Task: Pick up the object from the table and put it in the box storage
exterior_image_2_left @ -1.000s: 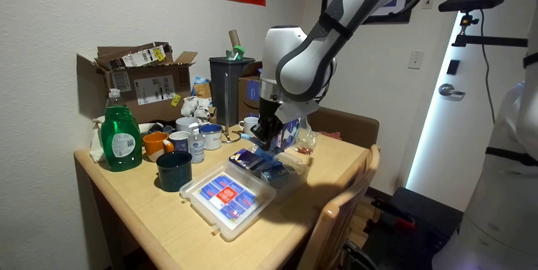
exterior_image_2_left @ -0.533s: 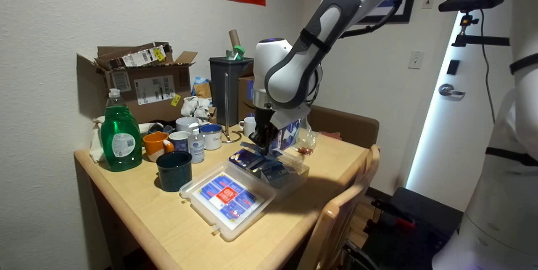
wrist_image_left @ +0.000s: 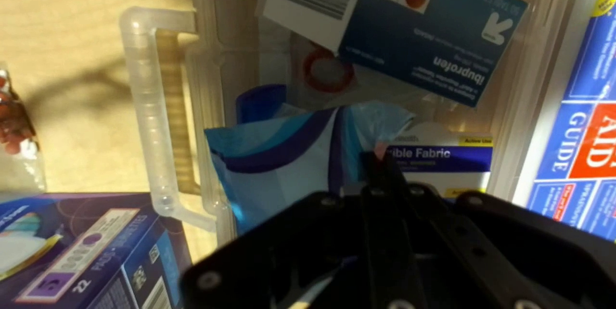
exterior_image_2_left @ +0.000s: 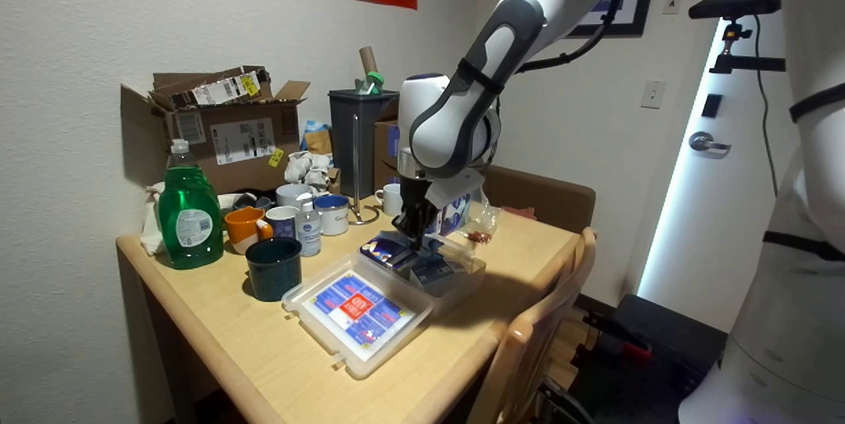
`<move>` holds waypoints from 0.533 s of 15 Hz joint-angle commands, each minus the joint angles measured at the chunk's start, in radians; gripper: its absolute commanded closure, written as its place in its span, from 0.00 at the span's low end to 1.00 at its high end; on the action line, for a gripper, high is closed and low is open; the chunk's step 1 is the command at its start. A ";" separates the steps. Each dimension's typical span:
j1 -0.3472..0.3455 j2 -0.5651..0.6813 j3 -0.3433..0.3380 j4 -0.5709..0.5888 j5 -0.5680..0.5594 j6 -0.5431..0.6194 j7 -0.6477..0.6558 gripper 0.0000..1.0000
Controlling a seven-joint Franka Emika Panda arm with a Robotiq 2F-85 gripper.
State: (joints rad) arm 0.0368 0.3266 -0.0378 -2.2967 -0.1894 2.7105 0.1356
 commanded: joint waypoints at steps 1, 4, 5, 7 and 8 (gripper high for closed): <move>-0.024 -0.016 0.006 -0.013 0.050 0.027 -0.062 0.97; -0.018 -0.043 0.007 -0.031 0.050 0.024 -0.071 0.67; -0.016 -0.053 0.010 -0.037 0.049 0.022 -0.075 0.60; -0.007 -0.077 0.015 -0.050 0.043 0.011 -0.072 0.45; 0.001 -0.091 0.017 -0.059 0.036 0.009 -0.067 0.37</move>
State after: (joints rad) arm 0.0258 0.3069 -0.0290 -2.3036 -0.1611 2.7242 0.0957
